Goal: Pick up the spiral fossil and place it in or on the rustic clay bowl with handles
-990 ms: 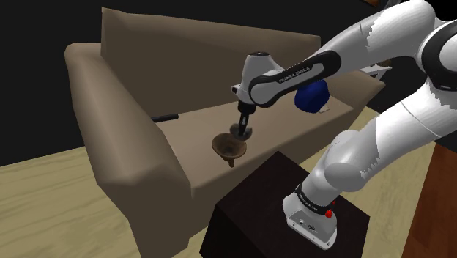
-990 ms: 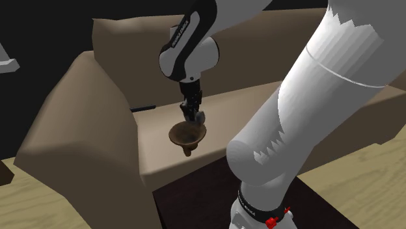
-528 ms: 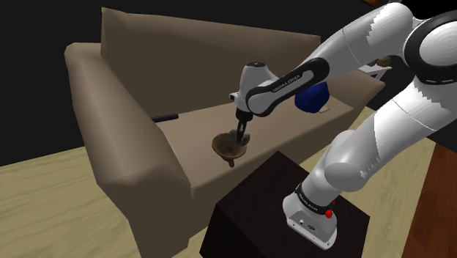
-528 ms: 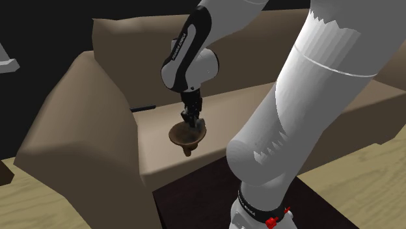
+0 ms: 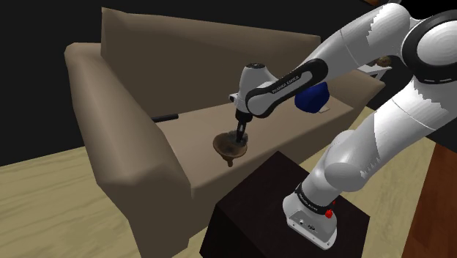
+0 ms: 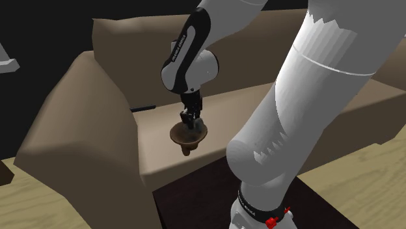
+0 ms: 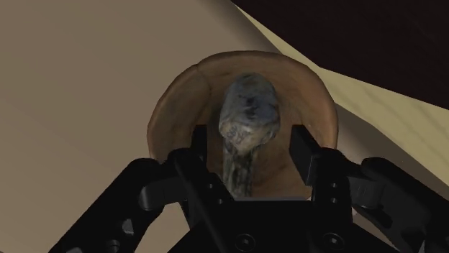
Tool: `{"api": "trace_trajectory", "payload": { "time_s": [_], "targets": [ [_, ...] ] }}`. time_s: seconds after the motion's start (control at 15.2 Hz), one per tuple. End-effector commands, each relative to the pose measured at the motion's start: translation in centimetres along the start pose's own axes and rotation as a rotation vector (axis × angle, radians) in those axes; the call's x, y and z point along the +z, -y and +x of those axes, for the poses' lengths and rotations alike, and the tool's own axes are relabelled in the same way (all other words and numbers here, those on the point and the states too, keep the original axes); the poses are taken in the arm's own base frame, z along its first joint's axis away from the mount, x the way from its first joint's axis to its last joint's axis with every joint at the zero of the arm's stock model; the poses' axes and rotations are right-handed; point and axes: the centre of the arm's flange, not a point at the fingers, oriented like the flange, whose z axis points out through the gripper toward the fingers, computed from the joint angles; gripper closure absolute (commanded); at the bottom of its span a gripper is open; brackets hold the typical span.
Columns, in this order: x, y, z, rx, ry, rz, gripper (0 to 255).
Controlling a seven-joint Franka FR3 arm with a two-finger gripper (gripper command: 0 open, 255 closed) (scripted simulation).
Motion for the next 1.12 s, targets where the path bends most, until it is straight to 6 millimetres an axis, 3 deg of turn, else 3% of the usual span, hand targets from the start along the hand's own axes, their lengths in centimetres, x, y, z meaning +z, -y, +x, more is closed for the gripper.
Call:
{"api": "trace_trajectory", "payload": {
  "time_s": [0.0, 0.26, 0.53, 1.06],
  "targets": [
    [0.0, 0.0, 0.0, 0.0, 0.0, 0.0, 0],
    [0.0, 0.0, 0.0, 0.0, 0.0, 0.0, 0],
    [-5.0, 0.0, 0.0, 0.0, 0.0, 0.0, 0],
    [-5.0, 0.0, 0.0, 0.0, 0.0, 0.0, 0]
  ]
}}
